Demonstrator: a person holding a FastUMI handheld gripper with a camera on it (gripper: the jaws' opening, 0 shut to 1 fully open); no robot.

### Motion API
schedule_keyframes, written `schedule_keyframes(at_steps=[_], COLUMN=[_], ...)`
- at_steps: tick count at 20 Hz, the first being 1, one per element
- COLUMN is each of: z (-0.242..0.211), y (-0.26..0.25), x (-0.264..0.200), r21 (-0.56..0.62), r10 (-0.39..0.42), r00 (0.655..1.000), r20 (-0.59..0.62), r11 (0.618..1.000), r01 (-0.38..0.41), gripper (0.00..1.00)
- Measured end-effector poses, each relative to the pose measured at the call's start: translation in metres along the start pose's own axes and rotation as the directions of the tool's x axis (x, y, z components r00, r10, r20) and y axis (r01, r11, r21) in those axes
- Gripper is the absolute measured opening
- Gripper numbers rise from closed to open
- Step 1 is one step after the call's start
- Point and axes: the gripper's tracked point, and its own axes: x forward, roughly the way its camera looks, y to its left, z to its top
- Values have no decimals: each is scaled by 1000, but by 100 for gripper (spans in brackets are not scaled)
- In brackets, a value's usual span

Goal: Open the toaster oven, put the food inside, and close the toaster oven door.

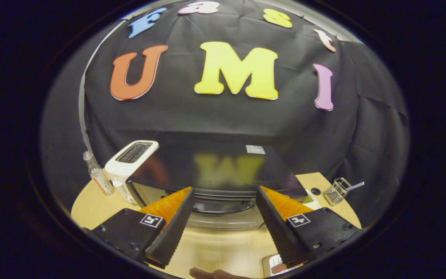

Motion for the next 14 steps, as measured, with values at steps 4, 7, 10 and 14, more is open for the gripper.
schedule_keyframes(at_steps=[4, 7, 10, 14], z=[1, 1, -1, -11], y=[10, 13, 15, 15], x=[9, 12, 11, 2], r21=[-24, -13, 2, 97], r10=[1, -11, -12, 19], r00=[1000, 1000, 1000, 999], r20=[2, 0, -8, -32], r11=[1000, 1000, 1000, 995], r01=[0, 11, 12, -16], gripper=[100, 100, 100, 100])
